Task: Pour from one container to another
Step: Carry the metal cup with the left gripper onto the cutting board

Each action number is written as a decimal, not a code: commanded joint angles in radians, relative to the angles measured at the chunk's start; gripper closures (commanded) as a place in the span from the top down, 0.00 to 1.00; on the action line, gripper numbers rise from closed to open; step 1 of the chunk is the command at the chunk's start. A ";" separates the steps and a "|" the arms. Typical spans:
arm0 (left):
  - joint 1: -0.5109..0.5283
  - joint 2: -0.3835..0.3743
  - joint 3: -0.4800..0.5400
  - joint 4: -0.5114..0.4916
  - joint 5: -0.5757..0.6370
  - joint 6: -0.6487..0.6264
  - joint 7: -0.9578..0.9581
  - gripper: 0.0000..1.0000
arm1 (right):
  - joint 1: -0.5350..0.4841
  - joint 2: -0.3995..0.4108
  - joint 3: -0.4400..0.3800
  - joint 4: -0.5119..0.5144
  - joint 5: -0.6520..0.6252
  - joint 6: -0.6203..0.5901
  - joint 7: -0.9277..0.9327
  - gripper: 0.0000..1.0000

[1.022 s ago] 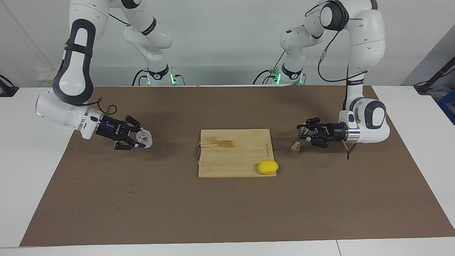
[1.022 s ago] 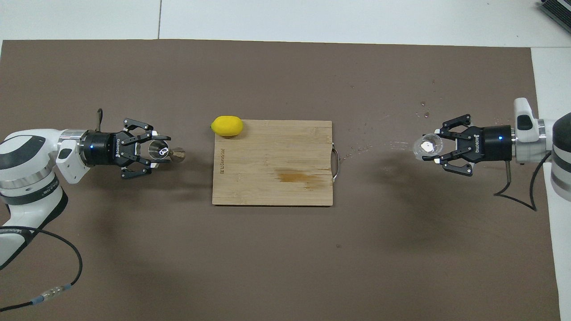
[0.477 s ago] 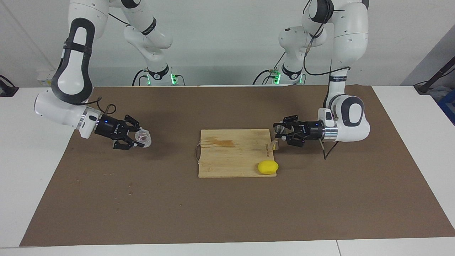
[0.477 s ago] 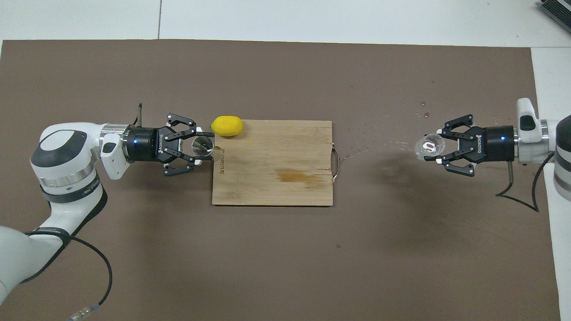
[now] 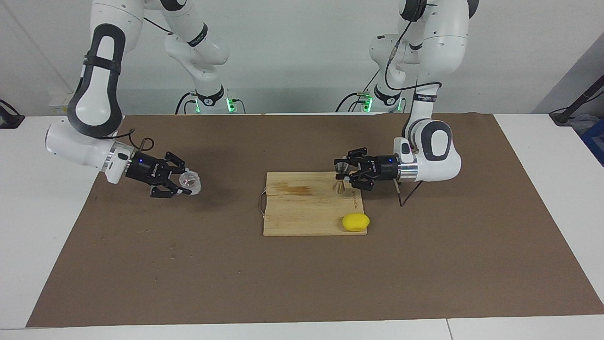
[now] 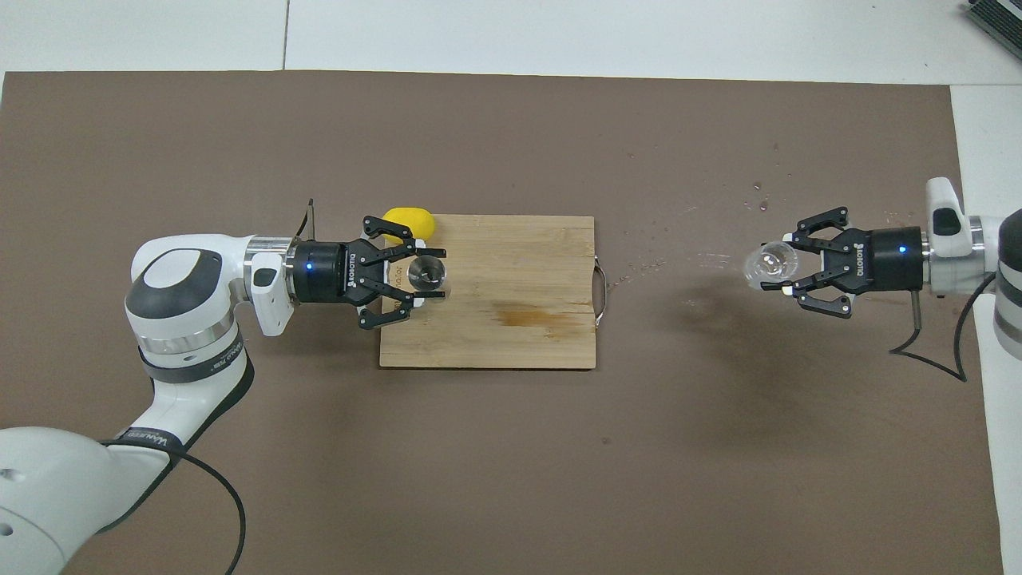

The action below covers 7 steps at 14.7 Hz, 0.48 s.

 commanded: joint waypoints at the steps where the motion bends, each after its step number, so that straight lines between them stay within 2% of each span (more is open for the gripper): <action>1: -0.054 -0.043 0.014 -0.055 -0.074 0.073 -0.005 0.21 | -0.019 -0.031 0.006 -0.025 0.023 -0.026 0.014 0.00; 7: -0.125 -0.048 0.014 -0.104 -0.208 0.167 0.108 0.22 | -0.028 -0.031 0.006 -0.025 0.020 -0.026 0.013 0.00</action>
